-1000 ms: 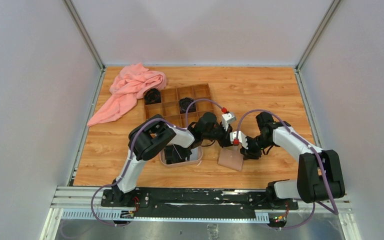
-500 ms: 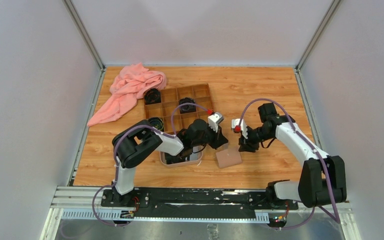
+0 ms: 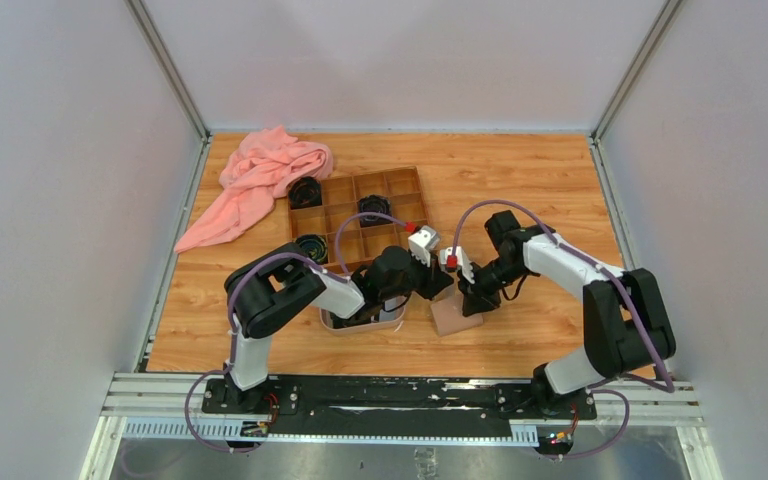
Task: Put the credit cards into the card holder
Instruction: Close the card holder at the center of the board.
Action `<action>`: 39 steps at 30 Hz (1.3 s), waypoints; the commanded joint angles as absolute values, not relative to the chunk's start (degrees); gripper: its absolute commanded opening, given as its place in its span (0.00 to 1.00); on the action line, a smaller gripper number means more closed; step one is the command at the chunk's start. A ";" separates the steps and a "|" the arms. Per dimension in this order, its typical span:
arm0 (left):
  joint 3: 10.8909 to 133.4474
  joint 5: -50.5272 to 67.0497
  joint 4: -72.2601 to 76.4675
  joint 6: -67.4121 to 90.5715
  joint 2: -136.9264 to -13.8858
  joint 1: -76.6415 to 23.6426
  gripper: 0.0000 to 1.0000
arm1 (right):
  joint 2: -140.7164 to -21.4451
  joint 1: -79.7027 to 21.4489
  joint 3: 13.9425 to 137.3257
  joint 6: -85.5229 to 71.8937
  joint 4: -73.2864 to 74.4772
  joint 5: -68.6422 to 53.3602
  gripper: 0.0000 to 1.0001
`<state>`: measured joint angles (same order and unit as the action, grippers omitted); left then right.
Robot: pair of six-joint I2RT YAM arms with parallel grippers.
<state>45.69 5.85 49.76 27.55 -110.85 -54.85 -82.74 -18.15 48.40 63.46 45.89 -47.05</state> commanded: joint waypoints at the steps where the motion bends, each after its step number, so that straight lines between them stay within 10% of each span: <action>1: 44.42 7.08 55.63 28.21 -109.99 -54.66 0.00 | -85.47 -18.81 49.98 58.68 44.71 -39.08 0.15; 39: 40.03 17.43 53.14 35.63 -109.51 -56.38 0.00 | -96.68 -20.30 54.82 48.98 44.89 -31.22 0.11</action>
